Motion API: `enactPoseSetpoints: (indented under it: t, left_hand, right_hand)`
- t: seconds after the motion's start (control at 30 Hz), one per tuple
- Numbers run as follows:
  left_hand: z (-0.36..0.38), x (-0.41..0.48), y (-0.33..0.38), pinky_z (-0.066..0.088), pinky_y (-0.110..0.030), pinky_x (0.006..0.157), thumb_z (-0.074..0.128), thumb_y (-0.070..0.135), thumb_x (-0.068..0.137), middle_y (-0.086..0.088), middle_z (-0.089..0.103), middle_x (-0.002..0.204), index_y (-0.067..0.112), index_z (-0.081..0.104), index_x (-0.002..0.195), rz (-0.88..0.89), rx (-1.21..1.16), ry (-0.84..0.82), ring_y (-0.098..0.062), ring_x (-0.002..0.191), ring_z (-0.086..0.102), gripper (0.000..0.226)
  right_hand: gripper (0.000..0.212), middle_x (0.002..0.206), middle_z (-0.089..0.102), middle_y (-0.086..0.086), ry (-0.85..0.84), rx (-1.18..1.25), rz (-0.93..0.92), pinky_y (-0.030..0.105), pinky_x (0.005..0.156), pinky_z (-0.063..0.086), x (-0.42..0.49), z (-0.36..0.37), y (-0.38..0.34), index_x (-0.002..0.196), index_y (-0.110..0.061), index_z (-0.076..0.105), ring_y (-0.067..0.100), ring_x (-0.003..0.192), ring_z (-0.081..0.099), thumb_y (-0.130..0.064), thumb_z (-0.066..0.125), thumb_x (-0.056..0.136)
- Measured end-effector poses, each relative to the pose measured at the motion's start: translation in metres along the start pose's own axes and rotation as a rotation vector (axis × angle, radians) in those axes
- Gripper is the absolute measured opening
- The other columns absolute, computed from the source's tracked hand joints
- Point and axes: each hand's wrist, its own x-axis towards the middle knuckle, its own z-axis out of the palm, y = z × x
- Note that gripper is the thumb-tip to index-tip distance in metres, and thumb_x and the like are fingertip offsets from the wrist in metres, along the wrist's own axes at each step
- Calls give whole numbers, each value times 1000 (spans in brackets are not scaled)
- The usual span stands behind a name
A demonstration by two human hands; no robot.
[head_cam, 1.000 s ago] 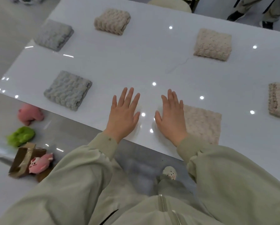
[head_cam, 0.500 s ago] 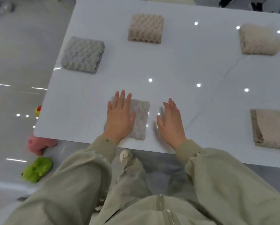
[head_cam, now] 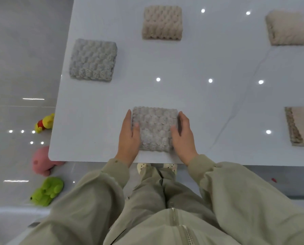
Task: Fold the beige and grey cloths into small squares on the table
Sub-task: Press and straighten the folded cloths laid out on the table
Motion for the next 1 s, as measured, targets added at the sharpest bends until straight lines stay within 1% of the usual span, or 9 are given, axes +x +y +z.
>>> enactPoseSetpoints:
  t: [0.13, 0.27, 0.4, 0.5, 0.57, 0.63, 0.73, 0.8, 1.0]
  left_hand:
    - [13, 1, 6, 20, -18, 111, 35, 20, 102, 4, 27, 152, 15, 19, 149, 2, -55, 4, -4, 137, 25, 51]
    - [23, 6, 14, 20, -23, 115, 36, 20, 101, 2, 26, 153, 15, 18, 149, 26, -58, -16, -7, 139, 24, 52]
    - [24, 10, 17, 21, -22, 114, 38, 21, 101, 1, 26, 154, 14, 18, 150, 46, -57, -35, -8, 140, 25, 53]
    - [18, 11, 17, 20, -14, 111, 38, 19, 101, 1, 25, 154, 13, 18, 150, 40, -75, -39, -7, 140, 24, 53]
    - [13, 13, 16, 18, -18, 114, 36, 19, 102, 3, 21, 156, 14, 16, 150, 16, -104, -38, -6, 141, 21, 53]
    - [12, 14, 17, 18, -22, 116, 35, 20, 102, 2, 20, 157, 15, 15, 151, -3, -126, -50, -7, 142, 20, 52]
    - [18, 14, 22, 20, -19, 113, 36, 21, 102, 1, 24, 155, 13, 17, 150, 11, -111, -72, -9, 141, 23, 52]
    - [22, 15, 24, 20, -22, 115, 36, 21, 102, 1, 24, 155, 13, 18, 150, 25, -94, -78, -10, 141, 23, 52]
    - [15, 23, 21, 19, 6, 95, 35, 19, 102, 2, 22, 156, 14, 17, 150, -12, -142, -66, -7, 141, 22, 52]
  right_hand:
    - [55, 146, 38, -4, 48, 42, -2, 33, 111, 35, 3, 6, -1, 148, -20, 22, 10, 129, 40, -19, 43, 98]
    - [52, 144, 39, -5, 77, 62, -16, 23, 107, 33, 10, 3, -6, 146, -18, 25, 4, 123, 40, -16, 44, 98]
    - [51, 137, 42, -7, 72, 88, -23, 22, 102, 37, 17, -2, -9, 145, -18, 26, 6, 119, 44, -16, 44, 97]
    - [52, 140, 37, -9, 84, 133, -15, 20, 106, 30, 21, -9, -5, 146, -15, 25, 3, 126, 37, -13, 43, 97]
    - [53, 150, 31, -3, 107, 159, -6, 25, 114, 25, 23, -12, -2, 147, -13, 24, 6, 135, 31, -13, 44, 98]
    - [52, 150, 31, -3, 108, 176, -2, 26, 114, 25, 24, -12, -2, 146, -12, 24, 8, 137, 30, -13, 44, 98]
    - [50, 135, 39, -9, 84, 145, -30, 19, 104, 32, 22, -5, -7, 145, -12, 27, 4, 123, 39, -12, 44, 97]
    - [49, 134, 42, -6, 78, 126, -44, 20, 102, 35, 22, -3, -10, 144, -13, 29, 6, 119, 43, -12, 45, 97]
    - [53, 151, 31, -1, 110, 182, -8, 23, 113, 25, 27, -12, -4, 147, -13, 25, 5, 135, 31, -13, 44, 98]
